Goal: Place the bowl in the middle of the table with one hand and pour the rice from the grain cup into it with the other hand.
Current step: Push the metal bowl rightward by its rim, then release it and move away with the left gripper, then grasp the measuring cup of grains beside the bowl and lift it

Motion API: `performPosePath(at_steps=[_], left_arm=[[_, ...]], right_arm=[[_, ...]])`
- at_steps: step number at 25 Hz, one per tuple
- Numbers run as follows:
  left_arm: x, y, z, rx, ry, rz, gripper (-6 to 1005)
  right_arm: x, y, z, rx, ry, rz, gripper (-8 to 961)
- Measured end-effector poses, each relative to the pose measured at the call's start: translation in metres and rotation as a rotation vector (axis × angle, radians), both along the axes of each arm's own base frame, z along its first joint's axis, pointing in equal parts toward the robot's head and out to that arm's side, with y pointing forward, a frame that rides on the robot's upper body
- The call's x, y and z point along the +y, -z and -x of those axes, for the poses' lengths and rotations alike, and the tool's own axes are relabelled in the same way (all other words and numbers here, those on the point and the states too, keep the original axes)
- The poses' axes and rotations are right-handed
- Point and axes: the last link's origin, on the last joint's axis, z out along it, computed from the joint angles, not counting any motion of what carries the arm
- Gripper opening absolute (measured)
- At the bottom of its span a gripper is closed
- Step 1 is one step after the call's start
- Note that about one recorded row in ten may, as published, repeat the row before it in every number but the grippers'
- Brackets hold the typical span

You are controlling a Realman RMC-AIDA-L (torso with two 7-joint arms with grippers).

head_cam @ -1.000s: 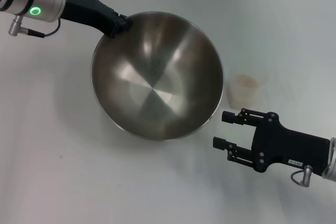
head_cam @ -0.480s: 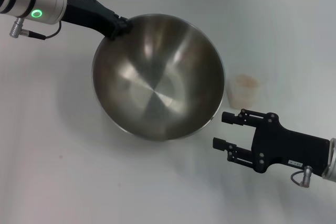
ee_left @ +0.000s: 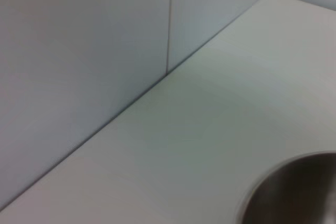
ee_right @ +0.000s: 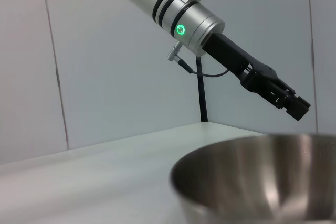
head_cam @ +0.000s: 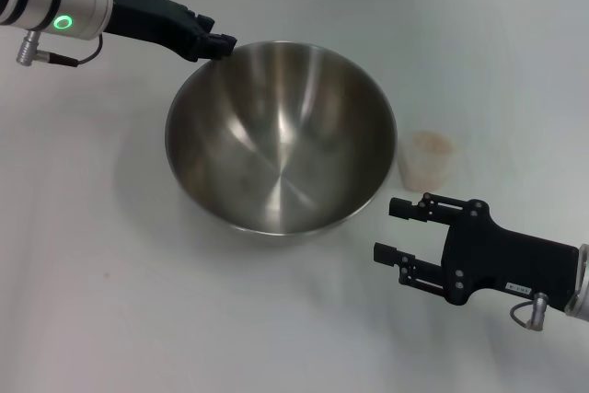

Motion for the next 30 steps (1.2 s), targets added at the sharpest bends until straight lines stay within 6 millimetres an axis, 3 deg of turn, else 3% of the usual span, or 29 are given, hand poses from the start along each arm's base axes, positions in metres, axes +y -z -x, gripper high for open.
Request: performPosePath(at_steps=[6,11,13,17,22,24,26,27,30], left_arm=[[0.001,-0.008,-0.004,-0.061,-0.002,-0.029,502],[-0.003,-0.027,-0.008,-0.185,0.022,-0.091,611],[-0.012,-0.047,-0.009,-0.307,0.07,-0.153,655],[-0.032,-0.067,-0.003,-0.453,0.156,-0.217,749],[-0.07,-0.087,0.03,-0.653,0.241,-0.317,797],[-0.083,-0.089,0.048,-0.712,0.239,-0.35,796],[-0.089,-0.089,0.055,-0.734,0.243,-0.361,796],[-0.108,-0.089,0.076,-0.816,0.262,-0.395,796],[-0.126,-0.086,0.095,-0.874,0.287,-0.429,797]], right_arm=[[0.0,-0.001,0.0,0.001,0.002,-0.004,583],[0.001,-0.001,0.0,0.002,0.003,-0.006,581],[0.001,-0.001,0.0,0.002,0.003,-0.006,580],[0.001,-0.001,0.0,0.002,0.003,-0.006,579],[0.002,-0.001,0.001,0.001,0.0,-0.009,578],[0.003,-0.001,0.001,0.001,-0.002,-0.009,577],[0.003,-0.002,0.001,-0.001,-0.003,-0.01,576],[0.003,-0.002,0.001,-0.001,-0.003,-0.01,576],[0.003,-0.002,0.001,-0.002,-0.004,-0.011,575]])
